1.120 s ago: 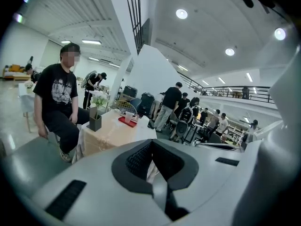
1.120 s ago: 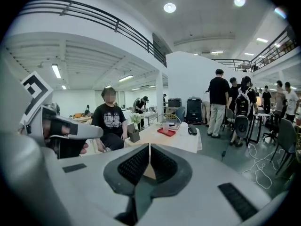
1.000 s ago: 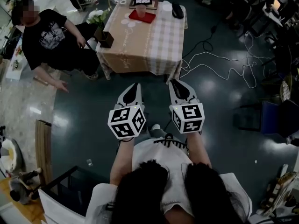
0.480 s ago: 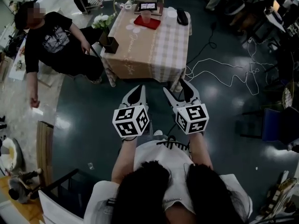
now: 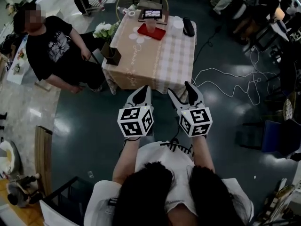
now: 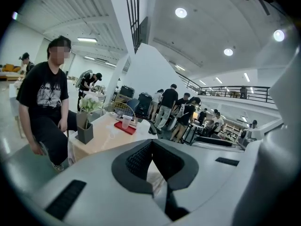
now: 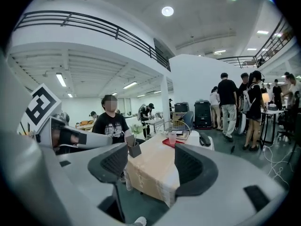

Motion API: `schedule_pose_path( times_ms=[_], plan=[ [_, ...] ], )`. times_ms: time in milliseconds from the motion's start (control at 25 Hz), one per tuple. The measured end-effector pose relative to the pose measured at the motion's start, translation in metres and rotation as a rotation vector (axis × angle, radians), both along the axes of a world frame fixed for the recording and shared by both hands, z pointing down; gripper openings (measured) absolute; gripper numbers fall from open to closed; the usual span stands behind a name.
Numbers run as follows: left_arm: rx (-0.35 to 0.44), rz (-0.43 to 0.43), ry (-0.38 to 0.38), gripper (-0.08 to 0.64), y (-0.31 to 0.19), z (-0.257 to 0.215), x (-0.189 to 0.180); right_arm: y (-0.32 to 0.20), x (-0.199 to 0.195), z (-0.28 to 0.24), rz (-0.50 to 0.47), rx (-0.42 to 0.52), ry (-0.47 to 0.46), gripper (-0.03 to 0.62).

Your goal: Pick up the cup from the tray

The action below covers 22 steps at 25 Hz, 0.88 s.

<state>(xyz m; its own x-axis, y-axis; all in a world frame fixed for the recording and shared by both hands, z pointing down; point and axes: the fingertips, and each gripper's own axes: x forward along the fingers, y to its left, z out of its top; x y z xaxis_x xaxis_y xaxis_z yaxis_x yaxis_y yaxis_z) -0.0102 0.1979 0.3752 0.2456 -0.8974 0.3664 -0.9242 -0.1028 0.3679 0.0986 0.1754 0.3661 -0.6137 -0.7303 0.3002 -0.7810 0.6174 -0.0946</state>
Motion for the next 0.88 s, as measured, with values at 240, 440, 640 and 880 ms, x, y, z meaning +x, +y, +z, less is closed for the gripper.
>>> schedule_pose_path(
  times_ms=[240,440,640,880],
  plan=[
    [-0.005,0.025,-0.004,0.008,-0.052,-0.003,-0.018,-0.050,-0.018,0.000,0.012,-0.017,-0.003,0.298],
    [-0.011,0.047,-0.024,0.008,-0.086,-0.004,-0.037,-0.083,-0.039,-0.003,0.016,-0.019,-0.005,0.298],
    [-0.011,0.070,-0.031,0.008,-0.117,-0.004,-0.052,-0.112,-0.053,-0.003,0.038,-0.024,0.004,0.302],
    [-0.013,0.099,-0.032,0.008,-0.152,-0.003,-0.071,-0.146,-0.071,-0.006,0.068,-0.011,0.001,0.311]
  ],
)
